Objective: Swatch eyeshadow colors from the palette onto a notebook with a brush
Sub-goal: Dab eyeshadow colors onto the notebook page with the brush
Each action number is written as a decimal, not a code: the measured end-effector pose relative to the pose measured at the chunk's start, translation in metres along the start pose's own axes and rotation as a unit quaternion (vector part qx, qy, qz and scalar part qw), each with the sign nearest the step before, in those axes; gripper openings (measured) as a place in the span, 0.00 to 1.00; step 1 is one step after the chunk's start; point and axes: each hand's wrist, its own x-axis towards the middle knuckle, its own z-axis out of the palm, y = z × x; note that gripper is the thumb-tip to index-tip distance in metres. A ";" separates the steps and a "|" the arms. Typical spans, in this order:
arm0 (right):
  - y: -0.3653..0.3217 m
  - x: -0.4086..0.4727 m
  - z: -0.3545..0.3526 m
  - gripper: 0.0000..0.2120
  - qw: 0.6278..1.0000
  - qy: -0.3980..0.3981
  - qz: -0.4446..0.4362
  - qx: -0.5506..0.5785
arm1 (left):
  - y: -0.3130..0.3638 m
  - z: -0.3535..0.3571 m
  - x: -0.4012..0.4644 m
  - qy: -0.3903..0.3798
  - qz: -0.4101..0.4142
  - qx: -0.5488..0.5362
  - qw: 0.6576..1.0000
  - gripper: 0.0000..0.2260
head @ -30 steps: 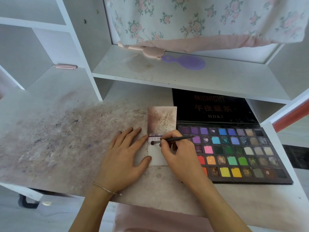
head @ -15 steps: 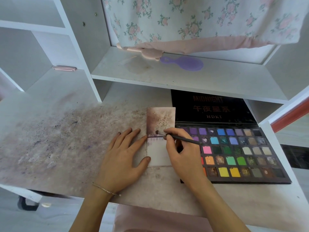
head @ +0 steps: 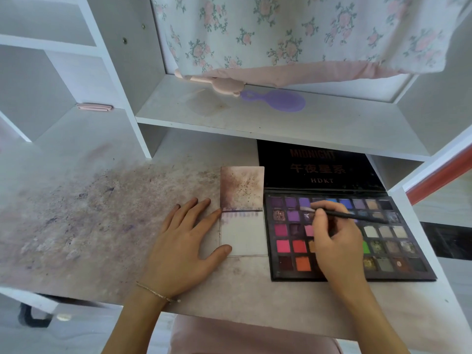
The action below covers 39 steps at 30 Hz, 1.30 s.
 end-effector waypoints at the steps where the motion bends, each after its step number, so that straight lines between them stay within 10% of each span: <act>1: 0.002 0.001 -0.003 0.13 1.000 0.007 0.008 -0.006 | 0.000 0.000 0.000 0.000 0.001 -0.003 1.000 0.35; 39: -0.015 -0.009 0.018 0.11 0.995 -0.093 -0.006 0.023 | 0.001 0.002 0.000 0.000 -0.005 0.004 1.000 0.38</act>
